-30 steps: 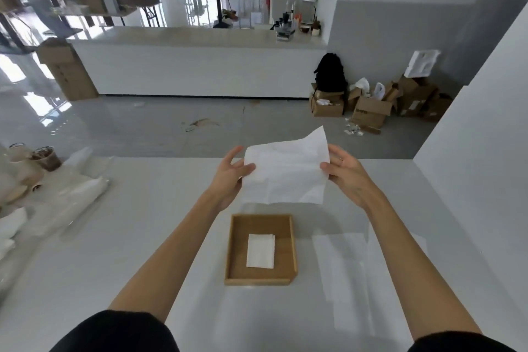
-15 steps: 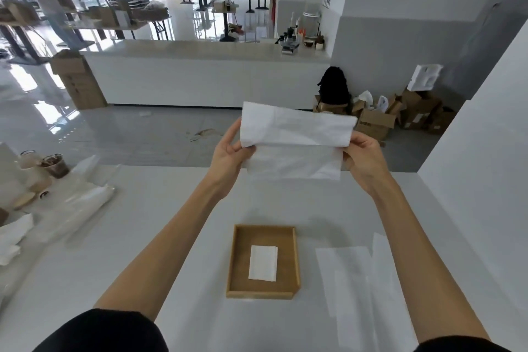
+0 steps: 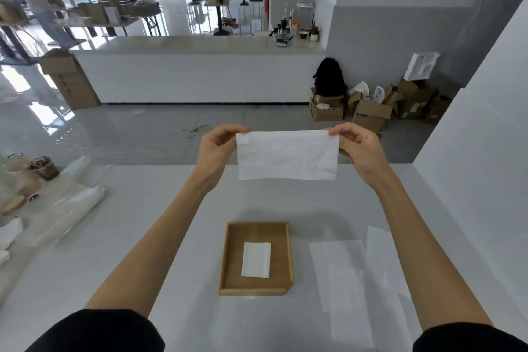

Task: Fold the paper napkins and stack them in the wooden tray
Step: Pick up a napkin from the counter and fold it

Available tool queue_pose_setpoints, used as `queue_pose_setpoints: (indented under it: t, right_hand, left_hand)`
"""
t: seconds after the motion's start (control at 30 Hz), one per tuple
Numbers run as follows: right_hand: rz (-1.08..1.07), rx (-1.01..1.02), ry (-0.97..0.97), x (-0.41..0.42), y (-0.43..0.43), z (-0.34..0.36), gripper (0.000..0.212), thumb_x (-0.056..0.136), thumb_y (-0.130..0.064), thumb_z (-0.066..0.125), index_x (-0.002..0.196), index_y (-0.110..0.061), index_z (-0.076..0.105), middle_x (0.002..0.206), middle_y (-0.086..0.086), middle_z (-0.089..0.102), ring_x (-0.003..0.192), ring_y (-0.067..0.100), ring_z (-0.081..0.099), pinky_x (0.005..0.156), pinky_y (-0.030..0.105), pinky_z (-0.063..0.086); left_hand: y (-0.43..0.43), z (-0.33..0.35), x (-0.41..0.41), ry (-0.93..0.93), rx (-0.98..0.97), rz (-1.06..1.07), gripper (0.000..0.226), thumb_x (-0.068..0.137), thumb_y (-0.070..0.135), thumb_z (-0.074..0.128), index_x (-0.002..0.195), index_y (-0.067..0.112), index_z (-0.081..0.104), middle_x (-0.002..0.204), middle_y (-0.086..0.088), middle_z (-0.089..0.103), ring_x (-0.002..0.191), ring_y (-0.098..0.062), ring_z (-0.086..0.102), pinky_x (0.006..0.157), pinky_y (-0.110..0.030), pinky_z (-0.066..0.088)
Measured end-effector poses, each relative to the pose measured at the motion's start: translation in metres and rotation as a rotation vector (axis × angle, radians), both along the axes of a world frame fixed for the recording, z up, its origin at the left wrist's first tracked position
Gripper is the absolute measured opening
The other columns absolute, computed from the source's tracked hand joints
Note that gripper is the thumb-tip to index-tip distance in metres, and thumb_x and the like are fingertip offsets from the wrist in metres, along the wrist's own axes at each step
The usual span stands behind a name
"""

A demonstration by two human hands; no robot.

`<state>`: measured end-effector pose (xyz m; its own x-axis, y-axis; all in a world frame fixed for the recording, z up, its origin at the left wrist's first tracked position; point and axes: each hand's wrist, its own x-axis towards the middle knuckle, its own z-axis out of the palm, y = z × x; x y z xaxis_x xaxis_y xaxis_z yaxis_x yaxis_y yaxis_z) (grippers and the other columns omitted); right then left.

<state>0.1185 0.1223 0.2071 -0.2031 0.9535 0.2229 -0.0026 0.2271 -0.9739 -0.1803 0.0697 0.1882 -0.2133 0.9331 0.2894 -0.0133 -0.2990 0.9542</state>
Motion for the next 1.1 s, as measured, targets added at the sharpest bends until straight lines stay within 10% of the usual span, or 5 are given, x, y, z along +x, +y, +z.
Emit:
queue_pose_setpoints:
  t: [0.27, 0.43, 0.63, 0.8, 1.1]
  right_hand:
    - [0.122, -0.107, 0.051, 0.004, 0.002, -0.011, 0.026, 0.102, -0.006, 0.045, 0.100, -0.004, 0.071, 0.101, 0.008, 0.073, 0.093, 0.020, 0.071, 0.084, 0.033, 0.057]
    - [-0.080, 0.056, -0.315, -0.012, 0.003, -0.011, 0.015, 0.093, -0.016, 0.068, 0.106, -0.022, 0.069, 0.099, 0.001, 0.075, 0.095, 0.016, 0.071, 0.085, 0.030, 0.055]
    - [0.306, 0.246, -0.778, -0.048, 0.009, 0.057, 0.054, 0.091, -0.018, 0.070, 0.138, -0.036, 0.048, 0.096, -0.010, 0.077, 0.097, 0.003, 0.068, 0.091, 0.024, 0.050]
    - [0.435, 0.368, -1.075, -0.070, 0.015, 0.093, 0.058, 0.091, -0.022, 0.071, 0.140, -0.043, 0.046, 0.093, -0.018, 0.075, 0.097, 0.001, 0.068, 0.098, 0.039, 0.052]
    - [-0.011, -0.076, -0.234, -0.030, 0.012, 0.018, 0.072, 0.081, -0.076, 0.053, 0.141, -0.037, 0.051, 0.129, -0.007, 0.067, 0.125, 0.008, 0.058, 0.110, 0.045, 0.044]
  left_hand:
    - [0.004, -0.004, 0.004, -0.103, -0.104, -0.026, 0.018, 0.099, -0.001, 0.056, 0.100, 0.011, 0.069, 0.089, 0.003, 0.075, 0.080, -0.012, 0.070, 0.070, -0.023, 0.056]
    - [0.007, -0.009, -0.007, 0.016, -0.215, -0.059, 0.028, 0.094, -0.009, 0.053, 0.107, 0.012, 0.066, 0.102, -0.002, 0.073, 0.083, -0.015, 0.071, 0.078, -0.031, 0.055]
    - [0.010, 0.007, 0.010, 0.581, -0.235, -0.315, 0.058, 0.093, 0.021, 0.068, 0.146, 0.025, 0.044, 0.152, 0.005, 0.046, 0.141, -0.009, 0.038, 0.114, -0.030, 0.034]
    - [0.011, -0.002, 0.044, 0.418, -0.242, -0.475, 0.032, 0.099, 0.020, 0.063, 0.127, 0.006, 0.066, 0.124, -0.007, 0.072, 0.111, -0.016, 0.069, 0.098, -0.031, 0.054]
    - [0.015, -0.019, 0.043, 0.002, -0.245, -0.244, 0.029, 0.103, 0.011, 0.053, 0.130, 0.005, 0.062, 0.114, -0.005, 0.075, 0.099, -0.020, 0.074, 0.084, -0.036, 0.061]
